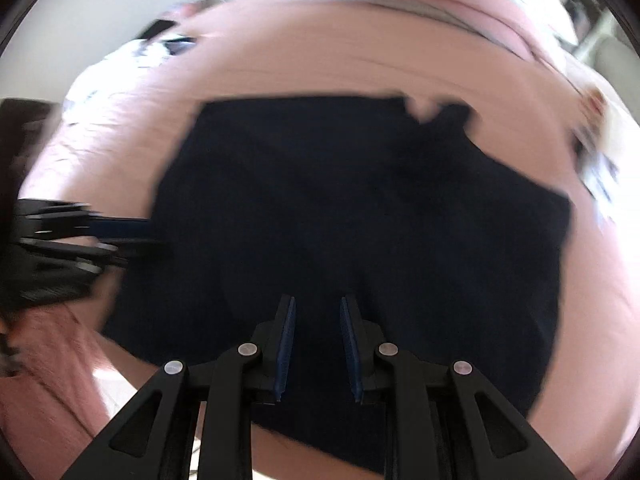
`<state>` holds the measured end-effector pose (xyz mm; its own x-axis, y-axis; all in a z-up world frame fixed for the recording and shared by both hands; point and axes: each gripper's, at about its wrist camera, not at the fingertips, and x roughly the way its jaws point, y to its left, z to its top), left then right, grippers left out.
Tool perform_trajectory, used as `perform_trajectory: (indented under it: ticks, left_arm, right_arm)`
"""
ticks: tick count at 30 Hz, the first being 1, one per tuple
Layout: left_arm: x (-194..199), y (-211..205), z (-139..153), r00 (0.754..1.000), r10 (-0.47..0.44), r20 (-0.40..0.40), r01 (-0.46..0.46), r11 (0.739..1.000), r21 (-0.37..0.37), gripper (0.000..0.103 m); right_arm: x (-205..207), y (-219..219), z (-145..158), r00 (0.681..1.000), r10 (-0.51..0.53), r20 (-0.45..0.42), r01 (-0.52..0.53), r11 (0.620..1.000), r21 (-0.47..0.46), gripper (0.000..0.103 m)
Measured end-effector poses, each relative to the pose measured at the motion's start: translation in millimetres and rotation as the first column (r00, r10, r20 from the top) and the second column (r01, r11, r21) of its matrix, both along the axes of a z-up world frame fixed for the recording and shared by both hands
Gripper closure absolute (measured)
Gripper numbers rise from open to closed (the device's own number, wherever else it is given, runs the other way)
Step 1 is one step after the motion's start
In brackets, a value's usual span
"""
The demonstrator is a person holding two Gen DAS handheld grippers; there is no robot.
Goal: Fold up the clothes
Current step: 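Fold the waistband over toward the hem with both tools and release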
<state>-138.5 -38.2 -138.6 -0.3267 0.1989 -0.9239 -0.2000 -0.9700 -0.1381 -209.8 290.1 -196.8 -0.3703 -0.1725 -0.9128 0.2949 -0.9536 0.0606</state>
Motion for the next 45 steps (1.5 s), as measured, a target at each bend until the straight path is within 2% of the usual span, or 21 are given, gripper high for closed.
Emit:
perform_trajectory:
  ticks: [2, 4, 6, 8, 9, 12, 14, 18, 19, 20, 23, 25, 28, 31, 34, 35, 37, 39, 41, 43, 45]
  left_arm:
    - [12.7, 0.9, 10.3, 0.999, 0.037, -0.020, -0.038, 0.999, -0.039, 0.076]
    - [22.8, 2.3, 9.3, 0.999, 0.047, -0.023, -0.047, 0.999, 0.017, 0.076]
    - [28.5, 3.8, -9.3, 0.999, 0.035, 0.028, -0.035, 0.999, -0.018, 0.076]
    - [34.1, 3.7, -20.9, 0.998, 0.027, 0.055, -0.024, 0.998, -0.051, 0.076]
    - [37.4, 2.4, -19.6, 0.999, 0.026, 0.046, -0.023, 0.998, -0.056, 0.075]
    - [42.0, -6.2, -16.6, 0.995, 0.045, 0.084, -0.040, 0.997, -0.063, 0.071]
    - [44.0, -10.9, -9.9, 0.997, 0.056, 0.053, -0.053, 0.998, -0.043, 0.071]
    - [41.7, 0.0, 3.0, 0.998, 0.010, -0.070, -0.012, 0.999, -0.035, 0.071]
    - [40.6, 3.6, -1.8, 0.998, -0.008, -0.063, 0.005, 0.999, -0.048, 0.071]
    - [39.1, 6.7, -14.9, 1.000, -0.015, 0.004, 0.015, 0.995, -0.098, 0.071]
    - [39.1, -0.2, -12.5, 1.000, -0.005, 0.006, 0.005, 0.996, -0.088, 0.071]
    - [39.4, -5.6, -8.4, 1.000, 0.004, -0.006, -0.004, 0.997, -0.071, 0.071]
    - [18.4, -6.6, 11.1, 0.995, -0.021, -0.101, 0.026, 0.998, 0.051, 0.071]
    - [-17.3, 2.8, 25.5, 0.982, -0.042, -0.183, 0.071, 0.986, 0.150, 0.071]
    - [-56.9, 15.8, 33.7, 0.955, -0.034, -0.294, 0.076, 0.988, 0.136, 0.071]
    - [-72.4, 19.2, 31.7, 0.956, -0.040, -0.292, 0.081, 0.988, 0.133, 0.071]
    - [-101.4, 22.4, 21.9, 0.966, -0.052, -0.255, 0.085, 0.989, 0.118, 0.071]
    - [-112.6, 51.7, 14.9, 0.967, -0.077, -0.243, 0.104, 0.989, 0.101, 0.071]
    - [-132.8, 68.4, 4.0, 0.970, -0.118, -0.214, 0.142, 0.985, 0.097, 0.071]
    - [-127.8, 71.3, -4.7, 0.971, -0.147, -0.189, 0.168, 0.981, 0.098, 0.071]
    - [-128.3, 92.6, -7.2, 0.966, -0.194, -0.168, 0.212, 0.972, 0.099, 0.071]
  right_arm:
    - [13.0, 27.1, 3.2, 0.997, -0.072, 0.002, 0.072, 0.997, -0.027, 0.081]
    - [22.1, 49.6, 7.1, 0.990, -0.137, 0.009, 0.138, 0.988, -0.076, 0.080]
    - [36.6, 65.1, 0.7, 0.980, -0.193, 0.036, 0.195, 0.978, -0.075, 0.078]
    - [52.4, 70.0, -7.1, 0.978, -0.203, 0.042, 0.205, 0.978, -0.046, 0.078]
    - [60.8, 71.2, -8.8, 0.981, -0.193, 0.029, 0.194, 0.980, -0.047, 0.078]
    - [71.5, 66.3, -7.5, 0.984, -0.178, 0.011, 0.178, 0.984, -0.025, 0.076]
    - [65.5, 67.1, -2.6, 0.982, -0.189, 0.012, 0.189, 0.980, -0.060, 0.076]
    - [55.0, 67.2, 1.1, 0.975, -0.223, -0.011, 0.219, 0.966, -0.139, 0.075]
    - [52.9, 66.6, 0.0, 0.972, -0.233, -0.012, 0.228, 0.963, -0.146, 0.074]
    - [52.1, 66.3, -8.5, 0.970, -0.243, 0.012, 0.243, 0.966, -0.091, 0.074]
    - [63.1, 69.3, -10.1, 0.972, -0.233, 0.014, 0.233, 0.969, -0.077, 0.074]
    - [65.8, 76.8, -1.9, 0.972, -0.233, 0.034, 0.235, 0.960, -0.151, 0.074]
    - [47.5, 98.2, 20.6, 0.974, -0.227, 0.009, 0.223, 0.951, -0.213, 0.074]
    - [3.3, 106.6, 36.0, 0.969, -0.241, -0.052, 0.232, 0.962, -0.144, 0.074]
    - [-44.6, 114.6, 40.7, 0.958, -0.267, -0.103, 0.261, 0.963, -0.073, 0.074]
    - [-60.7, 117.6, 38.5, 0.953, -0.283, -0.108, 0.278, 0.959, -0.056, 0.074]
    - [-83.9, 131.5, 29.5, 0.944, -0.323, -0.068, 0.317, 0.945, -0.085, 0.074]
    - [-104.1, 139.0, 12.5, 0.934, -0.357, -0.005, 0.354, 0.927, -0.124, 0.074]
    - [-116.0, 141.0, -6.3, 0.924, -0.380, 0.039, 0.382, 0.916, -0.121, 0.074]
    - [-115.7, 136.5, -11.0, 0.934, -0.357, 0.026, 0.357, 0.924, -0.140, 0.073]
    - [-113.4, 126.5, -10.2, 0.950, -0.312, 0.002, 0.309, 0.940, -0.141, 0.069]
